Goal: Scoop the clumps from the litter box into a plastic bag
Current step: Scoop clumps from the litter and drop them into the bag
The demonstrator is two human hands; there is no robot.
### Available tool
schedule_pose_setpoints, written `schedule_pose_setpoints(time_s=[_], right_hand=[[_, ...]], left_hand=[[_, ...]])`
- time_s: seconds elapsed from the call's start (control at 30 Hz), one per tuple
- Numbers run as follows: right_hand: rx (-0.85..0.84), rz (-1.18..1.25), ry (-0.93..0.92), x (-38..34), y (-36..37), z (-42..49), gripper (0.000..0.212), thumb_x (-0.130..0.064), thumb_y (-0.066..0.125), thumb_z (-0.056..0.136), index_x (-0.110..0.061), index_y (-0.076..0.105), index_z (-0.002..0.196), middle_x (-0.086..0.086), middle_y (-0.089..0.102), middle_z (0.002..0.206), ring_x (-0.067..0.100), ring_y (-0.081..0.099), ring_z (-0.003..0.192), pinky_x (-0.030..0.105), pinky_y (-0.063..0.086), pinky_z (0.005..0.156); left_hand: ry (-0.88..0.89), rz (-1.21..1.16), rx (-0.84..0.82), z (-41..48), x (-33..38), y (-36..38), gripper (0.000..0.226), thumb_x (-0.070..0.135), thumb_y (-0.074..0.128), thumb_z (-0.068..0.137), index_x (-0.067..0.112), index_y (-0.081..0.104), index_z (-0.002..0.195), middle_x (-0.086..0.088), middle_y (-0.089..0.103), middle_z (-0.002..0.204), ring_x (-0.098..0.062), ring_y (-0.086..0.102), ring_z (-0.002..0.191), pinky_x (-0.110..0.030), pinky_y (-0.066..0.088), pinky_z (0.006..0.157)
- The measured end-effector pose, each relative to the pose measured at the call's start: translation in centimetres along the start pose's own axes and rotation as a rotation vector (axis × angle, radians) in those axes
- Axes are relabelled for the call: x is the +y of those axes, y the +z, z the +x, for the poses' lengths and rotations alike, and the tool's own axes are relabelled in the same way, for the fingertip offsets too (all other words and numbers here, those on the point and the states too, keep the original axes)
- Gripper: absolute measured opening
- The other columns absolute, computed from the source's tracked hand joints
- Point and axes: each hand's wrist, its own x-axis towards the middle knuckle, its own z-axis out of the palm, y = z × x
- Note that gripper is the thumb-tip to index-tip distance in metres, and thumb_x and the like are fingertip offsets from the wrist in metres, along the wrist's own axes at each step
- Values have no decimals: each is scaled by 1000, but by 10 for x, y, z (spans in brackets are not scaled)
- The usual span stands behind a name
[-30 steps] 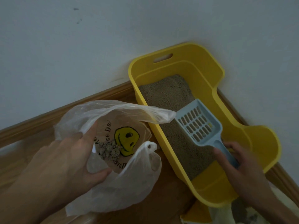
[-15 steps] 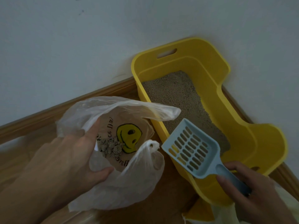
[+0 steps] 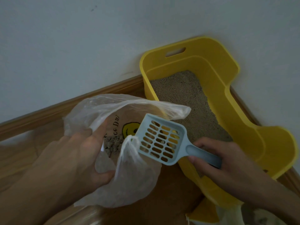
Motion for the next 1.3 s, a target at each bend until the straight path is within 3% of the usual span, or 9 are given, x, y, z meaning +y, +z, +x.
schedule_pose_setpoints(time_s=[0.1, 0.27, 0.37, 0.57, 0.73, 0.9, 1.1, 1.2, 1.3], right_hand=[[28, -39, 3, -6, -7, 8, 19, -51, 54, 82, -35, 63, 85, -10, 65, 72, 11, 59, 53, 12, 37, 42], [93, -328, -62, -15, -13, 26, 22, -54, 48, 85, -35, 60, 86, -8, 57, 58, 12, 55, 54, 21, 37, 42], [128, -518, -139, -24, -8, 38, 26, -54, 44, 89, -34, 60, 88, -10, 52, 54, 9, 46, 43, 17, 24, 40], [173, -849, -309, -44, 27, 53, 30, -36, 88, 57, -23, 69, 75, -3, 51, 45, 19, 44, 34, 18, 13, 42], [202, -944, -347, -50, 35, 51, 23, -21, 77, 63, -11, 73, 83, 3, 54, 49, 21, 48, 37, 21, 21, 44], [240, -986, -312, -48, 35, 44, 21, -19, 61, 72, -11, 74, 87, 3, 58, 54, 19, 51, 41, 22, 22, 45], [235, -839, -262, -35, 15, 25, 19, -30, 69, 82, -20, 72, 97, -3, 53, 51, 15, 38, 36, 15, 10, 44], [146, -691, -215, -26, -4, 13, 27, -49, 49, 86, -32, 67, 95, -7, 58, 54, 12, 48, 39, 22, 30, 35], [131, -406, -204, -18, -27, 4, 29, -54, 54, 81, -41, 61, 106, -11, 69, 65, 4, 57, 46, 26, 43, 39]], left_hand=[[-21, 66, -23, 0, 2, -4, 123, 82, 54, 58, 40, -37, 129, 14, 48, 93, -13, 56, 91, -29, 51, 73], [-38, 95, -63, 1, 11, -9, 119, 79, 54, 65, 36, -37, 128, 12, 38, 89, -13, 55, 95, -27, 48, 75], [-44, 76, -83, 3, 12, -9, 120, 78, 55, 66, 38, -41, 125, 12, 42, 95, -14, 55, 99, -28, 49, 77], [-30, 46, -69, 1, 9, -11, 115, 80, 54, 64, 42, -32, 129, 13, 44, 95, -14, 56, 97, -29, 49, 75], [-46, 76, -64, 2, 10, -12, 115, 78, 53, 67, 36, -34, 128, 15, 49, 107, -12, 54, 105, -28, 49, 81], [-33, 35, -44, 4, 12, -10, 115, 78, 56, 66, 39, -32, 128, 13, 51, 104, -13, 55, 100, -29, 49, 79], [-20, 13, -24, 8, 7, -4, 117, 80, 55, 63, 39, -32, 129, 14, 48, 98, -12, 56, 95, -29, 50, 78], [-12, 6, -9, 9, 4, -1, 116, 82, 54, 60, 40, -26, 133, 15, 52, 99, -12, 57, 94, -32, 52, 78], [-8, 0, -23, 11, 3, 2, 118, 82, 54, 59, 42, -33, 129, 15, 54, 102, -13, 57, 96, -33, 52, 80]])
